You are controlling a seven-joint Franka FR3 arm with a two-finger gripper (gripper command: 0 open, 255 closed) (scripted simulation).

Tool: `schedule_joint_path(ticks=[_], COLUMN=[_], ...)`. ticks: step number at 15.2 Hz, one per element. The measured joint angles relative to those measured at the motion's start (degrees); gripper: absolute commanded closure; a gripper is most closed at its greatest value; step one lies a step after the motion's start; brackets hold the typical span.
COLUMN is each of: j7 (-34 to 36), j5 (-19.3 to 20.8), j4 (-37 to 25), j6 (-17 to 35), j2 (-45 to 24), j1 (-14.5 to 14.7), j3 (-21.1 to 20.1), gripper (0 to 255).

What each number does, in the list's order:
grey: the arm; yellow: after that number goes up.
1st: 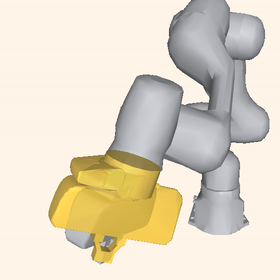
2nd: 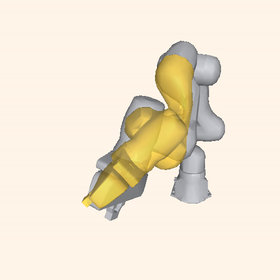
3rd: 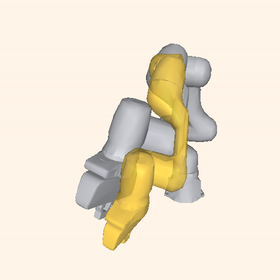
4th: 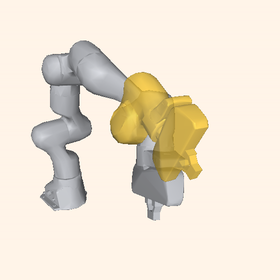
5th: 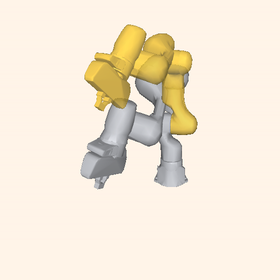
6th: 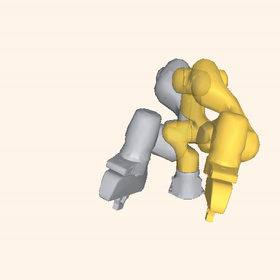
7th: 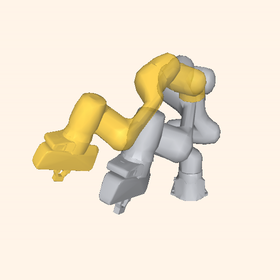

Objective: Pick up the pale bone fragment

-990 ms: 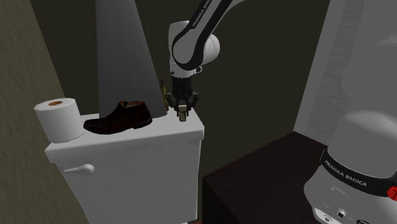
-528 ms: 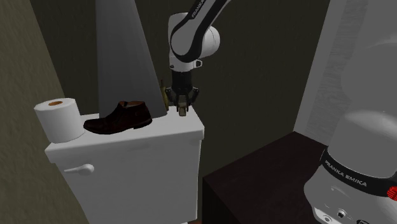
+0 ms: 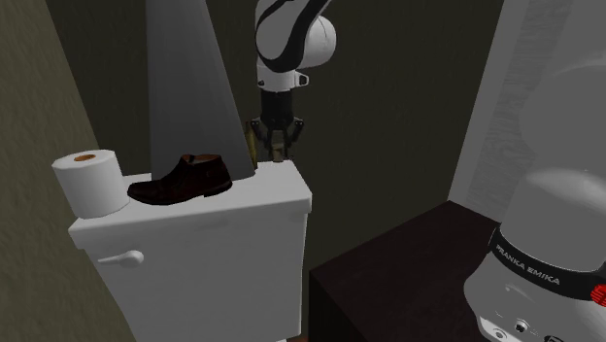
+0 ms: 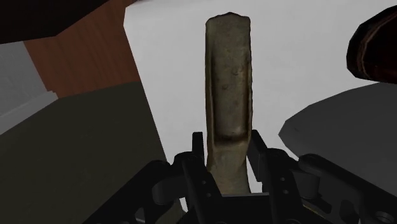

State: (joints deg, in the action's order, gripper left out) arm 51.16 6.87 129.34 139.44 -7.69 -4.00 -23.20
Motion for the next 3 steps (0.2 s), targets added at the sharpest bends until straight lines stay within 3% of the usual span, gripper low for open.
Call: schedule_joint_path(ticks=[3], j7=[-0.7], j5=[-1.1], j4=[-0.6], j6=[-1.9], j2=[1.5], j1=[-0.1], j3=[-0.2], gripper=[255])
